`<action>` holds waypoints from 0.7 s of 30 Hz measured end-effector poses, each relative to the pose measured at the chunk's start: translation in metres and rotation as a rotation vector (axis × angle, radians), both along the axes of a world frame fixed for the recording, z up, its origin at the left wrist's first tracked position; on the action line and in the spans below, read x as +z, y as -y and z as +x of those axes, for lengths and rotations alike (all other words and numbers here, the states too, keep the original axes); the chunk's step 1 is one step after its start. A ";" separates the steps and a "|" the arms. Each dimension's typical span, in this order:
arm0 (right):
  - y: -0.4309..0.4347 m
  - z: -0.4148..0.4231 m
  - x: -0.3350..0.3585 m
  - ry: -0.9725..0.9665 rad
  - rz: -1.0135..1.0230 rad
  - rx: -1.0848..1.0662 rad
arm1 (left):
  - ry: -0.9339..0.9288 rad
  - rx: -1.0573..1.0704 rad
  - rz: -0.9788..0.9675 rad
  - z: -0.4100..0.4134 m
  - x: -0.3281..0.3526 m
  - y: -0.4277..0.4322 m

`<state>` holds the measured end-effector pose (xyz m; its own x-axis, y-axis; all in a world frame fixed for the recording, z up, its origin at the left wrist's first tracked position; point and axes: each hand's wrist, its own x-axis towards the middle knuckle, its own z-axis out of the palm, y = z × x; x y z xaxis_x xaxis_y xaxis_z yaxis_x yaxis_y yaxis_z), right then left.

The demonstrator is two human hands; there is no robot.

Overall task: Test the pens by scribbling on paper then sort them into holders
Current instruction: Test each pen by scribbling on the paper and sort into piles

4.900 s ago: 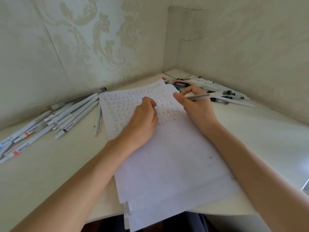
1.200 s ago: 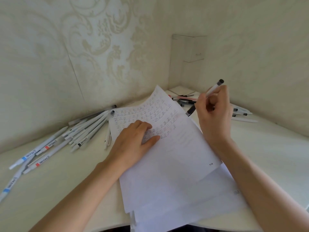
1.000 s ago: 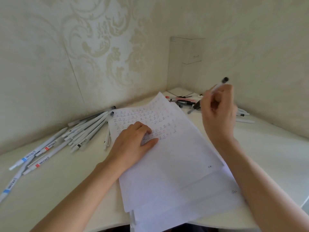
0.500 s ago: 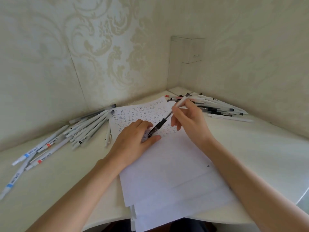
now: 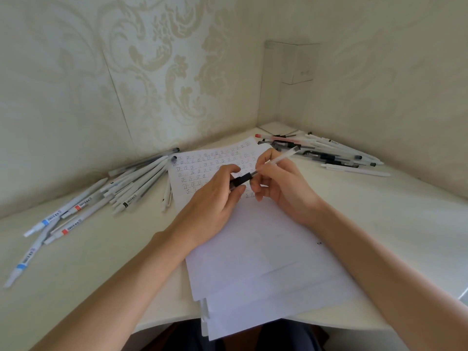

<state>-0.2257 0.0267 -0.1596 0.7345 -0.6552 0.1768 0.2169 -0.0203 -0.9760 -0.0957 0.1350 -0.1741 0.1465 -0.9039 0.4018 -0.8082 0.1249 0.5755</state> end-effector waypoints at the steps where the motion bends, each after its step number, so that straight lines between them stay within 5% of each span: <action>1: 0.000 0.000 0.000 -0.008 0.009 0.026 | 0.029 0.004 -0.025 0.000 -0.001 0.001; 14: 0.000 0.002 0.000 0.086 0.062 0.024 | 0.161 0.127 -0.043 0.000 0.006 0.001; 21: 0.001 -0.001 0.000 -0.098 -0.052 0.050 | 0.196 0.168 -0.050 0.002 0.005 0.000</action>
<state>-0.2263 0.0261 -0.1592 0.7816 -0.6089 0.1352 0.1222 -0.0631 -0.9905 -0.0941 0.1348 -0.1688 0.2074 -0.8519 0.4809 -0.9156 0.0041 0.4022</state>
